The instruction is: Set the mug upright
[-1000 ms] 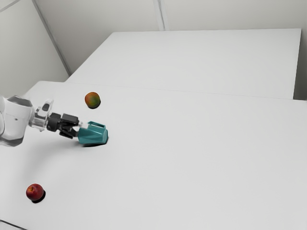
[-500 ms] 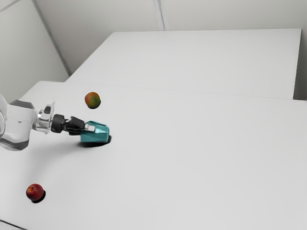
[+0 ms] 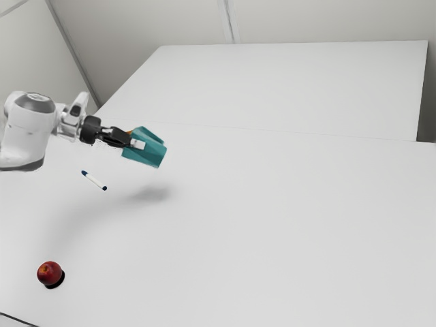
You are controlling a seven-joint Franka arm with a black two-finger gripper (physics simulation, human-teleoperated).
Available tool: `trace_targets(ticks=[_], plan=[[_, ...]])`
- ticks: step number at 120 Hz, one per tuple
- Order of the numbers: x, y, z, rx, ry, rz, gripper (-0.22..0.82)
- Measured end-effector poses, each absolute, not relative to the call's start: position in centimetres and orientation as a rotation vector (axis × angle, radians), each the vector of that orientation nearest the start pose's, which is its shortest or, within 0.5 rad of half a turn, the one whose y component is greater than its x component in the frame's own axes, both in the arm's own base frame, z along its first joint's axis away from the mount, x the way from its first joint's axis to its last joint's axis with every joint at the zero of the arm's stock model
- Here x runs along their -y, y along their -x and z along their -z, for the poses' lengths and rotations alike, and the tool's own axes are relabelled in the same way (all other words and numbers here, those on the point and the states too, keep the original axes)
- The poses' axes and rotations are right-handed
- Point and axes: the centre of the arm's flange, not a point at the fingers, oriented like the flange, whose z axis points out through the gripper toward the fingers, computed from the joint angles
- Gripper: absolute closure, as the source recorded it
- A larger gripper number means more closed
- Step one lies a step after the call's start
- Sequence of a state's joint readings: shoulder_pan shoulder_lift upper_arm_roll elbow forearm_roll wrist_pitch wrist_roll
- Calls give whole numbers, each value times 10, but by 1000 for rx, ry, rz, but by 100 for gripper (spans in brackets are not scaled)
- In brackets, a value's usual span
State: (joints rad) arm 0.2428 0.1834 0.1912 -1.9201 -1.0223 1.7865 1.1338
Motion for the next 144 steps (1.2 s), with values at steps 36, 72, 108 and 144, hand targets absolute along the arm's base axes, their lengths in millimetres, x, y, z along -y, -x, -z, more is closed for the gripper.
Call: trace_targets(ticks=[36, 72, 108, 144], plan=[[-59, -594, -445, 820, -2784, -67, 78], [-9, -501, -397, 527, -3044, -101, 78], [-3, -490, -364, 122, -3100, -165, 79], [-4, -489, -357, -161, -3087, -173, 35]])
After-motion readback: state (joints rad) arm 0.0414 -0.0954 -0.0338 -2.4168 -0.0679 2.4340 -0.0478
